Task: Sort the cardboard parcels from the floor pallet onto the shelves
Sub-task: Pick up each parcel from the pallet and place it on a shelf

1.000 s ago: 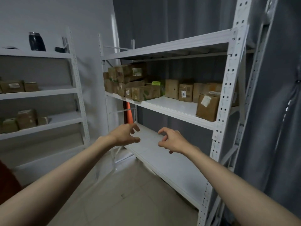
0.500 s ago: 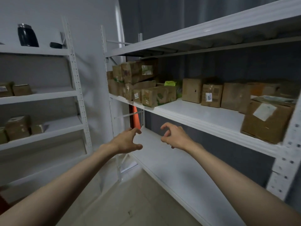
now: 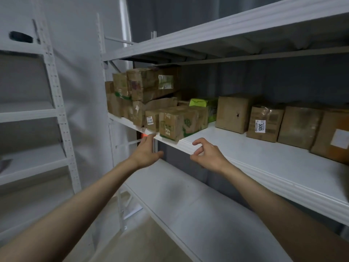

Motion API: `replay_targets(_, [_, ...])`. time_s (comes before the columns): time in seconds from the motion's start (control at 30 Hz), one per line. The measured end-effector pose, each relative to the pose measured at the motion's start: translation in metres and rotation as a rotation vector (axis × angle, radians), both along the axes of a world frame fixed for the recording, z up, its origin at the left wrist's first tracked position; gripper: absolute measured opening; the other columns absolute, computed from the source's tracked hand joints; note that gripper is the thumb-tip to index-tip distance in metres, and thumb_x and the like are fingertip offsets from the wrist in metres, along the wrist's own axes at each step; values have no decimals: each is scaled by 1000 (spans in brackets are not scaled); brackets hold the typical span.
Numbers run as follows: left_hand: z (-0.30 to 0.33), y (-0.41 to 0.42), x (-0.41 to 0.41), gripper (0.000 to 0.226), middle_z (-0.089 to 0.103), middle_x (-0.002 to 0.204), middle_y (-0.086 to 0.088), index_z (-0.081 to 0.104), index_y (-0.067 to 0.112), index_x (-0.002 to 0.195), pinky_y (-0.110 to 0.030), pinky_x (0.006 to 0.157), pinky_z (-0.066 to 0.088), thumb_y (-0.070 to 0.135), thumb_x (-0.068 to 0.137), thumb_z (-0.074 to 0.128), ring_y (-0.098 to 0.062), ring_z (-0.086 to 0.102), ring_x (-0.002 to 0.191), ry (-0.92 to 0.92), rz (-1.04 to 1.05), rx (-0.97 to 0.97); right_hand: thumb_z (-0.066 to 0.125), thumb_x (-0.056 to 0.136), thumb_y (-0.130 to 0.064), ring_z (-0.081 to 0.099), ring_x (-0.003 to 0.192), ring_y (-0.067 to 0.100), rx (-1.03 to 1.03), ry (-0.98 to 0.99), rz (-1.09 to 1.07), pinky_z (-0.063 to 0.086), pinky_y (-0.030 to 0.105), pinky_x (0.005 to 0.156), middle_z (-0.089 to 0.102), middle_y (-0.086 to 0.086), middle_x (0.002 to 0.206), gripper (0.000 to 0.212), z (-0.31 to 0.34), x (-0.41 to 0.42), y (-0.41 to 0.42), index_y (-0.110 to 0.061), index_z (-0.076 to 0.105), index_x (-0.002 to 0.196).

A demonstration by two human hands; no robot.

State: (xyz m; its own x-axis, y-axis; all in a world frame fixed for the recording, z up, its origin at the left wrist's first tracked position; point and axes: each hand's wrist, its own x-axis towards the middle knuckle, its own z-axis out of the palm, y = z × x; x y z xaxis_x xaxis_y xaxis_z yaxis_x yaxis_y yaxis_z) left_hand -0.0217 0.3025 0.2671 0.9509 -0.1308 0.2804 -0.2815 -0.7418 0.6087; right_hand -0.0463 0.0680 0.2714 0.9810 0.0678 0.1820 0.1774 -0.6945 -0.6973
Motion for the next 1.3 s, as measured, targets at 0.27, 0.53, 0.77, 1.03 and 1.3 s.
replay_targets(0.27, [20, 5, 118, 38, 48, 96, 36, 44, 39, 118, 2, 56, 39, 19, 94, 66, 22, 52, 78, -32, -129, -369, 69, 91, -30, 63, 111, 24, 62, 0, -99, 53, 38, 98, 57, 3, 131, 61, 17, 74, 30, -21, 43, 145])
replay_targets(0.53, [24, 9, 180, 41, 62, 127, 4, 51, 26, 135, -27, 90, 43, 42, 98, 57, -12, 58, 108, 142, -230, -616, 72, 90, -33, 57, 125, 21, 163, -34, -157, 46, 29, 97, 41, -1, 154, 80, 8, 117, 59, -20, 28, 156])
replay_targets(0.77, [25, -23, 156, 51, 73, 107, -1, 63, 26, 119, -32, 78, 54, 64, 99, 36, -19, 72, 91, 390, -436, -687, 84, 80, -27, 59, 117, 7, 394, -267, -312, 52, 25, 97, 58, -15, 125, 77, -15, 112, 51, -36, 33, 138])
replay_targets(1.03, [12, -91, 104, 39, 65, 111, 7, 58, 25, 125, -30, 90, 55, 52, 99, 48, -14, 65, 104, 526, -720, -659, 91, 56, -56, 46, 134, 14, 434, -464, -650, 46, 44, 111, 45, -5, 144, 116, -17, 47, 15, -32, 26, 149])
replay_targets(1.3, [-18, -133, 67, 27, 67, 120, 3, 60, 26, 123, -34, 99, 52, 38, 100, 56, -11, 65, 111, 533, -805, -713, 82, 60, -56, 55, 123, 2, 379, -545, -889, 52, 36, 104, 57, -15, 133, 98, -26, -62, -7, -45, 28, 141])
